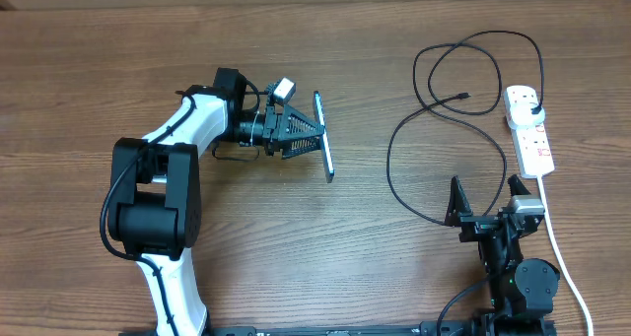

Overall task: Plug charger to phone and switch on socket
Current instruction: 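Lift the phone upright with the left gripper, then move the right gripper to the phone's lower edge and grasp it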

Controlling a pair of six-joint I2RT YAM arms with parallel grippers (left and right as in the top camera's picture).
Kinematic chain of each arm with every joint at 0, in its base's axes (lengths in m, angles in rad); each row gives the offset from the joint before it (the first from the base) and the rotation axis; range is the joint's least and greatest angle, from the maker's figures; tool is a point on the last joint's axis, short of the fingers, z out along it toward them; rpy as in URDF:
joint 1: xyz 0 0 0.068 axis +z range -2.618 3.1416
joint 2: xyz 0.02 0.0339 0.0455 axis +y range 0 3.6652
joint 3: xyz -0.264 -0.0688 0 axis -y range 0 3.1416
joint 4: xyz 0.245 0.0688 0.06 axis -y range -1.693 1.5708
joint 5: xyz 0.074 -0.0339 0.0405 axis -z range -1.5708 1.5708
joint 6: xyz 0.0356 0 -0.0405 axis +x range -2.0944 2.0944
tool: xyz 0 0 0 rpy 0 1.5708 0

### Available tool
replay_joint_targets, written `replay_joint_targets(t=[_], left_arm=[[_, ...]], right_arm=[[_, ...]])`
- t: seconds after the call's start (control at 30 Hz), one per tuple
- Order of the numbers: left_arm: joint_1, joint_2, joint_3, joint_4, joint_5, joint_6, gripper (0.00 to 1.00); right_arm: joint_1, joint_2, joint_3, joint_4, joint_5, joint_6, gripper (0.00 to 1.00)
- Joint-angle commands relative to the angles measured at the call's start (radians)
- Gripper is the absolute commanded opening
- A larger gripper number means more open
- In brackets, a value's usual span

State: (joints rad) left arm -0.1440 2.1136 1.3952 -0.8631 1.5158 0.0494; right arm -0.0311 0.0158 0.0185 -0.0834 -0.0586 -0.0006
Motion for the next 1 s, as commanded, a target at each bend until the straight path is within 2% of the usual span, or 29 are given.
replay_joint_targets(t=[0.0, 0.13, 0.4, 0.63, 0.97], left_arm=[[-0.007, 0.009, -0.006, 0.000, 0.065, -0.094, 0.69], [-0.006, 0.009, -0.006, 0.001, 0.065, -0.214, 0.67], [-0.006, 0.009, -0.006, 0.001, 0.065, -0.344, 0.69], [-0.006, 0.009, -0.006, 0.000, 0.065, -0.395, 0.69], [-0.006, 0.009, -0.006, 0.000, 0.065, -0.395, 0.69]], right_arm=[[0.005, -0.004, -0.010, 0.002, 0.013, -0.004, 1.00], [0.005, -0.004, -0.010, 0.002, 0.013, -0.004, 1.00], [0.005, -0.004, -0.010, 0.002, 0.013, -0.004, 1.00], [0.005, -0.004, -0.010, 0.002, 0.013, -0.004, 1.00], [0.005, -0.004, -0.010, 0.002, 0.013, -0.004, 1.00]])
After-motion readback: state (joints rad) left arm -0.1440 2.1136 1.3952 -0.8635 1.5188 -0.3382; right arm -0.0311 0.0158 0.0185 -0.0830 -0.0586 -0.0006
